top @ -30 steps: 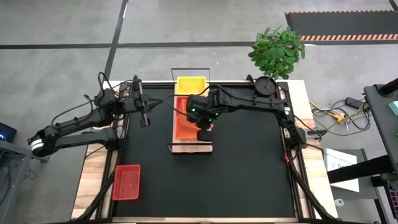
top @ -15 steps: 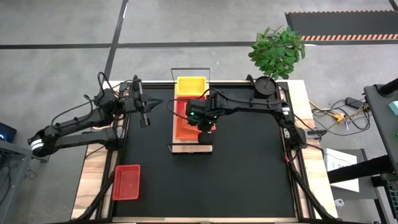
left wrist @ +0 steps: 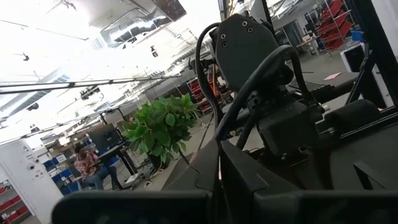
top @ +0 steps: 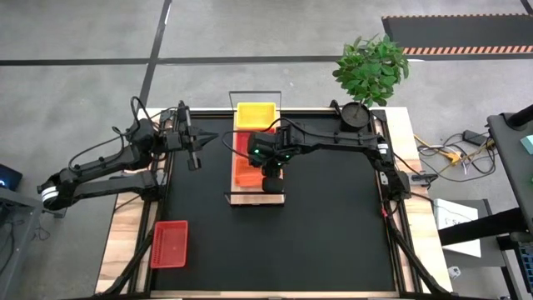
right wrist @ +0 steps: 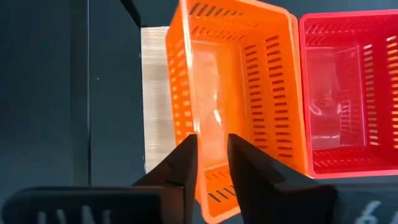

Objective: Stack baskets on shelf by color
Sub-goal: Stack the orange bin on top of the stacked orange bins on the shelf

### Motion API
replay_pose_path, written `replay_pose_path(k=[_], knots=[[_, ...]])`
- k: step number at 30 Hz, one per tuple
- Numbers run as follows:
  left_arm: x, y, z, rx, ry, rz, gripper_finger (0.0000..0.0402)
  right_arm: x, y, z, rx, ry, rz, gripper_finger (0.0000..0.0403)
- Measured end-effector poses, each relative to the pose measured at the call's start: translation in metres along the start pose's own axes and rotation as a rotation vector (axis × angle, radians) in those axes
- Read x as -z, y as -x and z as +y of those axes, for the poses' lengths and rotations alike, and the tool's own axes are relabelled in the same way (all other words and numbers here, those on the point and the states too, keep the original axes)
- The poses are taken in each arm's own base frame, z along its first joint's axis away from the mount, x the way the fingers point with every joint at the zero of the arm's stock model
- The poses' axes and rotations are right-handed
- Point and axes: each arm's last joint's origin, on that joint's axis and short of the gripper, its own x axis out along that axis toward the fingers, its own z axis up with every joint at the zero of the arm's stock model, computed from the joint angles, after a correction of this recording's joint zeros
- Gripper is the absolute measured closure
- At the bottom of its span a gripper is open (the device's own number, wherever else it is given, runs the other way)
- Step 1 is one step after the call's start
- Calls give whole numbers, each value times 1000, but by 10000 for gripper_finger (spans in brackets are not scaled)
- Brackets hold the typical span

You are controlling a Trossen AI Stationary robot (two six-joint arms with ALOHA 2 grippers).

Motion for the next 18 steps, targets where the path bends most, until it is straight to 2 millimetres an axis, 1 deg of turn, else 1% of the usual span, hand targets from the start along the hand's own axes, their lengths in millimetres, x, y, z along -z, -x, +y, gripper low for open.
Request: replay_pose_path(k=[5, 10, 14, 17, 18], knots=[[0, 0, 0, 0, 0, -1, 402, 0, 0, 0, 1, 2, -3, 300], [0, 0, 0, 1, 0, 1, 402, -1, 5, 0, 2, 27, -12, 292], [1, 0, 0, 2, 1, 4, 402, 1, 22, 1, 5, 53, -50, 311], [1, 0, 0, 2, 4, 4, 402, 1, 31, 2, 5, 69, -79, 340], [1, 0, 0, 3, 4, 4, 402, 0, 30, 2, -4, 77, -91, 351]])
